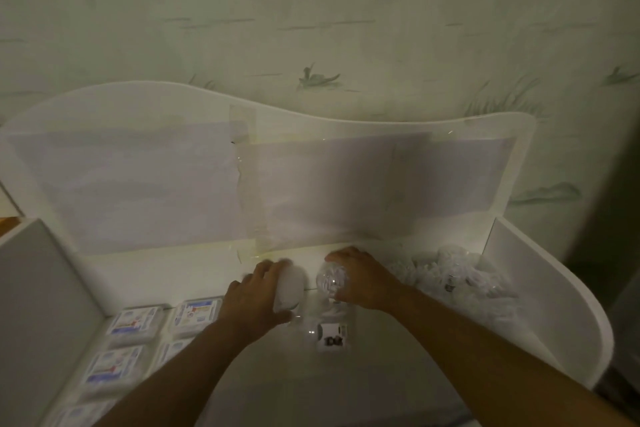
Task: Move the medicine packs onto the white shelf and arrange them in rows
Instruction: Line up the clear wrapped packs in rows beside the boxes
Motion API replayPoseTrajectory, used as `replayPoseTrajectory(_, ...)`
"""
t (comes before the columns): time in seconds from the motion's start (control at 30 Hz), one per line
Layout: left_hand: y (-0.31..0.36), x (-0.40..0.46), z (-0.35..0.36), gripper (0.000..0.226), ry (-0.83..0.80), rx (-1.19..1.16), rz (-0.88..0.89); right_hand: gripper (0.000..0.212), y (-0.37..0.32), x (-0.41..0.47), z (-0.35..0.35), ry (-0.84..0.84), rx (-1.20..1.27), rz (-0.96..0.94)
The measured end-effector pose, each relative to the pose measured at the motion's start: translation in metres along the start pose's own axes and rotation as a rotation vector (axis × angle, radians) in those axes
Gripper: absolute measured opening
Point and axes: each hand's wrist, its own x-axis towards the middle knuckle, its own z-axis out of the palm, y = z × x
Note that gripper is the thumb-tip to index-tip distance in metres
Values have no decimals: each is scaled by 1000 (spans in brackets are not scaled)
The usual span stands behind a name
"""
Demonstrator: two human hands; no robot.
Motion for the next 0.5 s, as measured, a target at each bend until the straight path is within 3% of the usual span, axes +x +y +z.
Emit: replayPoseTrajectory(0.5,2,6,-1,82,42,45,-40,75,4,-4,-1,-11,-14,-45)
